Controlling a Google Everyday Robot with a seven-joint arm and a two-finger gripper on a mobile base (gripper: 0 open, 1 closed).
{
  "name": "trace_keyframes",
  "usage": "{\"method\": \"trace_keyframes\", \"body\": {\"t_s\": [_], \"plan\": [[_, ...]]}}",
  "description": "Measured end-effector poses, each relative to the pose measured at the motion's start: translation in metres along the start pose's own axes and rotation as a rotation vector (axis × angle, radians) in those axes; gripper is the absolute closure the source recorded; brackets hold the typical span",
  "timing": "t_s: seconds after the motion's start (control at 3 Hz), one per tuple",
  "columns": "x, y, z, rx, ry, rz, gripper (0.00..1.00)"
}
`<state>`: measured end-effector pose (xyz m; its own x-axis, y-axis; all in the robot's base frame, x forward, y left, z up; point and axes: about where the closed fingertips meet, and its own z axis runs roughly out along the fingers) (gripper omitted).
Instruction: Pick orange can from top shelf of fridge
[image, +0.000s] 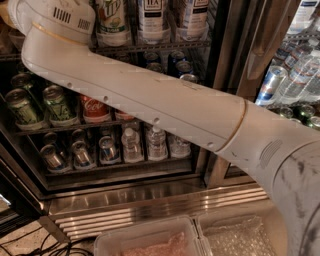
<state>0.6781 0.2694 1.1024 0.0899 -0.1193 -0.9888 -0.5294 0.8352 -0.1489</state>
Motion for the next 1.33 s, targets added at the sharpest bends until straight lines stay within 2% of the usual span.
{"method": "trace_keyframes", "body": {"t_s": [0.33, 0.67, 1.0, 1.33], "plan": [[-0.021, -0.018, 0.005, 0.021, -0.025, -0.004, 1.0], [-0.067, -0.061, 0.009, 0.063, -0.063, 0.038, 1.0], [-0.067, -0.061, 0.009, 0.063, -0.063, 0.038, 1.0], [-0.072, -0.042, 0.007, 0.032, -0.097, 0.099, 1.0]]}}
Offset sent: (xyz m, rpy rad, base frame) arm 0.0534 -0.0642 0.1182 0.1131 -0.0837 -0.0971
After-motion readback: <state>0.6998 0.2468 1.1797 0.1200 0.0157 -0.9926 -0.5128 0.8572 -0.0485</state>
